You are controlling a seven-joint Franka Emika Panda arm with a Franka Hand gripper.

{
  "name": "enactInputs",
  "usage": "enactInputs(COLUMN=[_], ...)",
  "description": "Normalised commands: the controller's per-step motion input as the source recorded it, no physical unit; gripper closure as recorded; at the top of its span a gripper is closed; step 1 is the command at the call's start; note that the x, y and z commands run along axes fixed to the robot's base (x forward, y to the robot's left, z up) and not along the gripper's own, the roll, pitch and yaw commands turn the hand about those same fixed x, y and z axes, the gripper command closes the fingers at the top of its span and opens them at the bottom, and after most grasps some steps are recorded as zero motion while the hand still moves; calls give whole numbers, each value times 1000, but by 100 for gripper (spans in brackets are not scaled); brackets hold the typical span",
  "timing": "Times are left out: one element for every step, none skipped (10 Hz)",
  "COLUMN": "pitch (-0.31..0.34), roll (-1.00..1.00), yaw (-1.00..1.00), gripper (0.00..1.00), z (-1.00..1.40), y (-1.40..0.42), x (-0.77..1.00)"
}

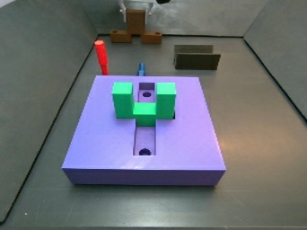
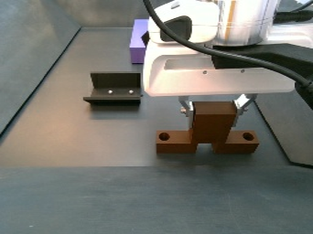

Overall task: Pick up the brown object. Move up. Move to above the board. Insert the brown object.
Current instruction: Pick up the brown object.

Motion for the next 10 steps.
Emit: enactInputs(pitch=[0,0,0,0,0,0,0,0,0,0], roll=[0,0,0,0,0,0,0,0,0,0], yaw=[0,0,0,0,0,0,0,0,0,0], gripper=[100,100,100,100,100,100,100,100,100,100], z=[0,0,0,0,0,0,0,0,0,0], y=[0,0,0,0,0,0,0,0,0,0], x=[0,0,0,0,0,0,0,0,0,0])
